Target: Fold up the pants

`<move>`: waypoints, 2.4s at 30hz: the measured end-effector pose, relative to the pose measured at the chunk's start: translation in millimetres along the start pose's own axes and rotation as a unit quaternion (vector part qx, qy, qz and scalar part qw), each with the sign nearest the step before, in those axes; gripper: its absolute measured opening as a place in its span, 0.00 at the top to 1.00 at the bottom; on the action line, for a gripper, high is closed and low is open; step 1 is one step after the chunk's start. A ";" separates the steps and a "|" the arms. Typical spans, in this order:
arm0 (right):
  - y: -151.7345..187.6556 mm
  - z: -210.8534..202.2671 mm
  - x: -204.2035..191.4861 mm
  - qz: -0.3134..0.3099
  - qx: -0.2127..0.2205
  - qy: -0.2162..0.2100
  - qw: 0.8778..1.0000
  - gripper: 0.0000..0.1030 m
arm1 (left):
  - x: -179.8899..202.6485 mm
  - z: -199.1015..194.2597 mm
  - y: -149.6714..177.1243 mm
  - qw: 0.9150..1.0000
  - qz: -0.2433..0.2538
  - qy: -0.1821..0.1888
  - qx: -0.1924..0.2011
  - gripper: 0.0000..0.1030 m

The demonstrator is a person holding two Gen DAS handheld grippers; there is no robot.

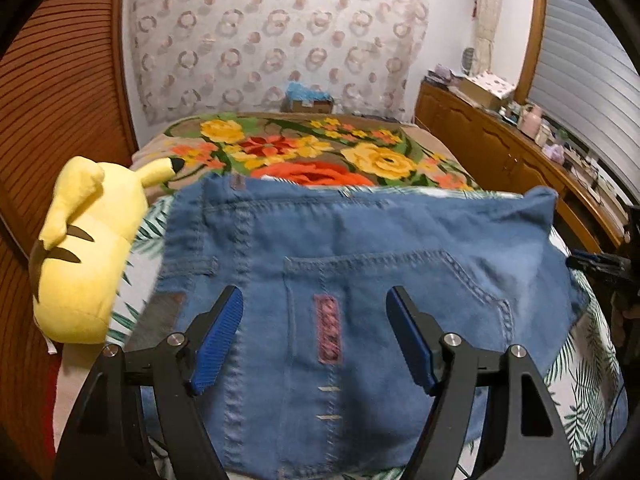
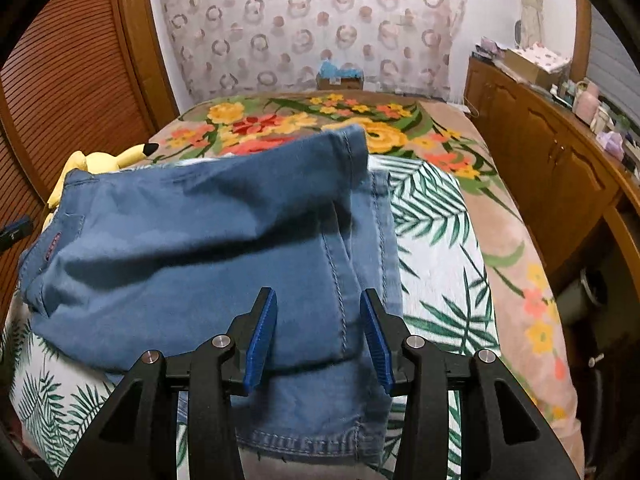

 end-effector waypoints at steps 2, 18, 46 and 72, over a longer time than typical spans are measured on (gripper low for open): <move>-1.8 1.2 0.5 0.002 -0.005 -0.002 1.000 0.56 | 4.3 2.5 5.2 1.000 0.004 0.001 -0.007 0.27; 2.2 17.4 -6.1 0.013 -0.025 -0.008 1.000 0.56 | 9.6 27.1 29.6 0.999 0.011 -0.006 -0.051 0.27; 30.2 -57.1 -17.9 -0.016 0.023 0.016 0.999 0.85 | 8.2 32.4 33.6 0.999 0.021 0.000 -0.041 0.23; 31.8 -36.8 -5.7 0.003 -0.008 0.011 1.000 0.58 | 0.3 8.3 11.0 1.000 0.009 0.011 -0.013 0.23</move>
Point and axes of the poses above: each gripper's, at about its wrist camera, not at the fingertips, and z roughly the way its jaws point, x to its right, y to its underside, the point moved 2 cm from there along z, roughly the way its jaws point, and after that the axes turned 8 degrees about -z, right-handed, at the moved point
